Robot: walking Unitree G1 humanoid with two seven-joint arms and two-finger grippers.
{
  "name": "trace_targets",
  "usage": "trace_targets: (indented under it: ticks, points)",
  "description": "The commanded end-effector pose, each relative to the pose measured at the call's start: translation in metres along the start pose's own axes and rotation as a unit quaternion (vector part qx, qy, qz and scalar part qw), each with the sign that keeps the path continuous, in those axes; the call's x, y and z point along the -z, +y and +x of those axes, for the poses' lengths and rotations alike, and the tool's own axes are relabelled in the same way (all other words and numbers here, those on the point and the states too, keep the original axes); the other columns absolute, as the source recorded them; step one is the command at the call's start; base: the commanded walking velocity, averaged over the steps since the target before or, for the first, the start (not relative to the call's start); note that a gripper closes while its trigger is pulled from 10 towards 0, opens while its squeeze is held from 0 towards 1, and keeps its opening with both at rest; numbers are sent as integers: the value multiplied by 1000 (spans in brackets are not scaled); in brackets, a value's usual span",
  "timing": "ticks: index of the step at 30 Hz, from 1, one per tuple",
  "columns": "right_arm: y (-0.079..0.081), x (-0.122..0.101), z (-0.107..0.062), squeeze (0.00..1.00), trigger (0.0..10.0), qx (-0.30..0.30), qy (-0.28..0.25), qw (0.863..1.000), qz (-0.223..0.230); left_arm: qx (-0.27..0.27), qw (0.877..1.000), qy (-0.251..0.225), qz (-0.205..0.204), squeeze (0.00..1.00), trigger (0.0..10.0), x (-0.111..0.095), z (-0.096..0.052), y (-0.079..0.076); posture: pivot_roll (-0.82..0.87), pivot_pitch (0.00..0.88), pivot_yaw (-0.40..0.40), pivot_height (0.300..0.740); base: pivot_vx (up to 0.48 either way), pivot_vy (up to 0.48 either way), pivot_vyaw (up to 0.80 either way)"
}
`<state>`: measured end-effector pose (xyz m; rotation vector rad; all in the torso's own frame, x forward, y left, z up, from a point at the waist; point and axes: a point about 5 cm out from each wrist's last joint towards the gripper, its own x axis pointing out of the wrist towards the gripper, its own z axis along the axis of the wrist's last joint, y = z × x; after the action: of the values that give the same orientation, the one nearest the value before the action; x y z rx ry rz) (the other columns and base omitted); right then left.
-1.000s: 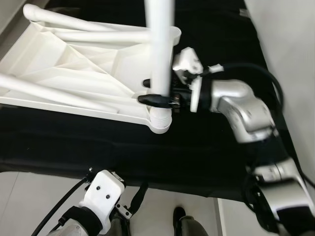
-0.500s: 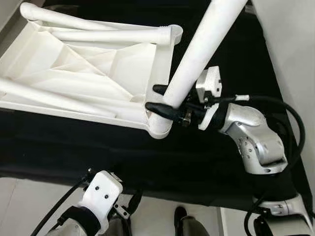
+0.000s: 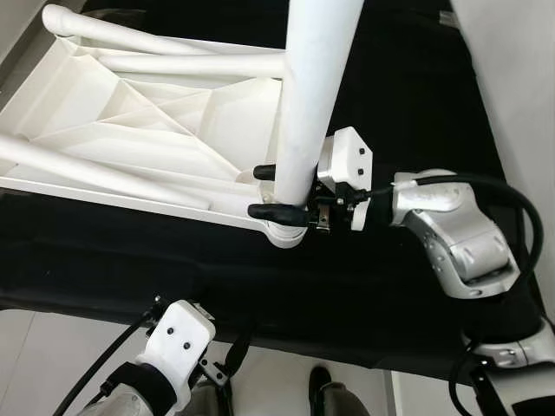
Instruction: Building children table
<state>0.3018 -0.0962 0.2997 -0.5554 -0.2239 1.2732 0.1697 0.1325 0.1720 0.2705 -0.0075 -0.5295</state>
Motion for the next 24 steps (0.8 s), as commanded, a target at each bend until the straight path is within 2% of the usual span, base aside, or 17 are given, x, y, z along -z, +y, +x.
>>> trace_targets:
  ticks: [1, 10, 11, 14, 15, 21, 22, 23, 24]
  points:
    - [13, 45, 1, 0, 10000, -28, 91, 991, 91, 2, 1000, 10, -2, 0, 10000, 4, -2, -2, -38, 433, -13, 740, 0, 0, 0]
    - [10, 50, 4, 0, 10000, 1, 94, 987, 131, 2, 1000, 8, -4, 0, 10000, 3, -2, -3, -36, 433, -14, 740, 0, 0, 0]
    - [10, 55, 3, 0, 10000, 18, 97, 984, 148, 2, 1000, 9, -3, 0, 10000, 3, -2, -3, -37, 433, -12, 740, 0, 0, 0]
    - [11, 56, 3, 0, 10000, 22, 98, 983, 152, 2, 1000, 9, -3, 0, 10000, 3, -2, -3, -37, 433, -12, 740, 0, 0, 0]
    - [11, 61, 1, 0, 10000, 55, 103, 979, 169, 2, 1000, 9, -3, 0, 10000, 3, -2, -3, -37, 433, -9, 740, 0, 0, 0]
    - [13, 64, -1, 0, 10000, 74, 106, 976, 178, 2, 1000, 9, -3, 0, 10000, 3, -2, -3, -39, 433, -7, 740, 0, 0, 0]
    - [24, 67, -3, 0, 10000, 105, 106, 969, 196, 2, 1000, 10, -3, 0, 10000, 3, -3, -2, -48, 434, 0, 740, 0, 0, 0]
    - [24, 67, -3, 0, 10000, 105, 106, 969, 196, 2, 1000, 10, -3, 0, 10000, 3, -3, -2, -48, 434, 0, 740, 0, 0, 0]
    - [33, 68, -5, 0, 10000, 129, 107, 963, 209, 3, 1000, 10, -3, 0, 10000, 4, -3, -2, -48, 434, -1, 740, 0, 0, 0]
